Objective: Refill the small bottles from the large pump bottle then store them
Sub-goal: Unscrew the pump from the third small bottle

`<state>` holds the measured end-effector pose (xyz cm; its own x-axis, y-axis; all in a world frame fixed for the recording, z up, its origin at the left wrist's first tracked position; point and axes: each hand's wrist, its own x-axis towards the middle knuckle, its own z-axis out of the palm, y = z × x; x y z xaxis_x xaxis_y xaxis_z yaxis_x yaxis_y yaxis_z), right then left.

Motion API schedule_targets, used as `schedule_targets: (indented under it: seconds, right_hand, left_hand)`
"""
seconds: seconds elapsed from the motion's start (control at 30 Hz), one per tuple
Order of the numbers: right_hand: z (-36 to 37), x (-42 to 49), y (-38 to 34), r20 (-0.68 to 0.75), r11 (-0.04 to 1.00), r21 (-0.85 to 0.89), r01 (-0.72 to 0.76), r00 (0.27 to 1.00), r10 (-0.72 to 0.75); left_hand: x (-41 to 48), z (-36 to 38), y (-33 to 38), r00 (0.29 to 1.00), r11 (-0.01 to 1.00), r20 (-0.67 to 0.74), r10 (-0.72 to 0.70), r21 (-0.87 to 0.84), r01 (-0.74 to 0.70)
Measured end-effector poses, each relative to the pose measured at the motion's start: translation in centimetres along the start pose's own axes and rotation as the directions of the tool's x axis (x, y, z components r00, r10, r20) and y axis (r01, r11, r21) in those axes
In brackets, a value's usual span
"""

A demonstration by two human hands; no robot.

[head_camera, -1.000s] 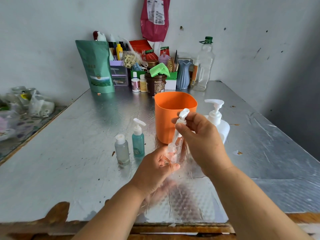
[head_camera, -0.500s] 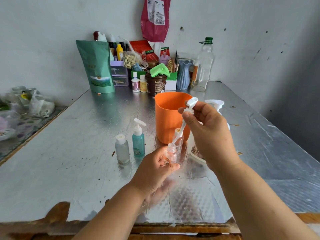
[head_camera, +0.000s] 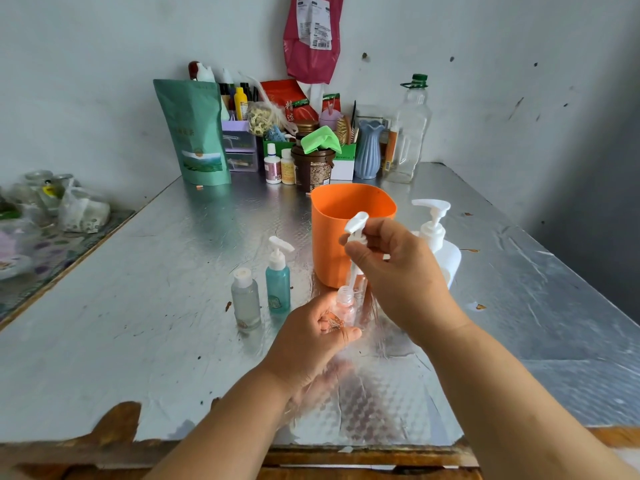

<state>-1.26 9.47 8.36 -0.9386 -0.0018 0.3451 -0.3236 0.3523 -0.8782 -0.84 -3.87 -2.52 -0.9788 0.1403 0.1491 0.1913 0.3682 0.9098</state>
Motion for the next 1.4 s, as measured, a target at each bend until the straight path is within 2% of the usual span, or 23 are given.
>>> schedule_targets:
  seconds: [0.07, 0.17, 0.33, 0.6, 0.7, 0.9, 1.07, 1.27, 1.4]
  right_hand:
    - [0.0, 0.0, 0.0, -0.027, 0.999, 0.038, -0.008, 1.000, 0.009]
    - [0.1, -0.2, 0.1, -0.017, 1.000, 0.004, -0.010, 1.000, 0.010]
    - [-0.3, -0.3, 0.2, -0.086, 0.996, 0.083, -0.026, 0.996, 0.033]
    - [-1.1, 0.3, 1.2, -0.255, 0.969, 0.225, -0.100, 0.954, 0.158]
    - [-1.4, 0.1, 1.0, -0.249, 0.949, 0.295, -0.108, 0.951, 0.186]
    - [-1.3, -0.2, 1.2, -0.235, 0.972, 0.198, -0.124, 0.957, 0.170]
    - [-1.8, -0.4, 0.9, -0.251, 0.939, 0.325, -0.116, 0.946, 0.204]
    - [-1.9, -0.9, 1.5, -0.222, 0.958, 0.216, -0.187, 0.946, 0.235]
    - [-2.8, -1.0, 1.5, -0.272, 0.936, 0.301, -0.183, 0.924, 0.268]
  left_hand:
    - [0.0, 0.0, 0.0, 1.000, 1.000, 0.001, 0.003, 0.001, -0.003]
    - [-0.1, 0.0, 0.0, 1.000, 1.000, -0.008, 0.002, 0.001, -0.002]
    - [-0.1, 0.0, 0.0, 1.000, 1.000, -0.002, -0.006, -0.008, 0.006]
    - [0.0, 0.0, 0.2, 0.999, 0.999, 0.007, -0.040, -0.023, 0.040]
    - [0.0, 0.0, 0.2, 0.999, 0.999, 0.004, -0.038, -0.027, 0.038]
    - [-0.1, 0.0, 0.4, 0.999, 0.998, 0.005, -0.043, -0.035, 0.043]
    - [-0.1, -0.1, 0.4, 0.999, 0.999, 0.005, -0.045, -0.013, 0.045]
    - [-0.1, -0.1, 0.5, 0.999, 0.999, 0.002, -0.037, -0.008, 0.037]
    - [-0.2, -0.1, 0.5, 0.999, 0.999, 0.006, -0.044, -0.013, 0.044]
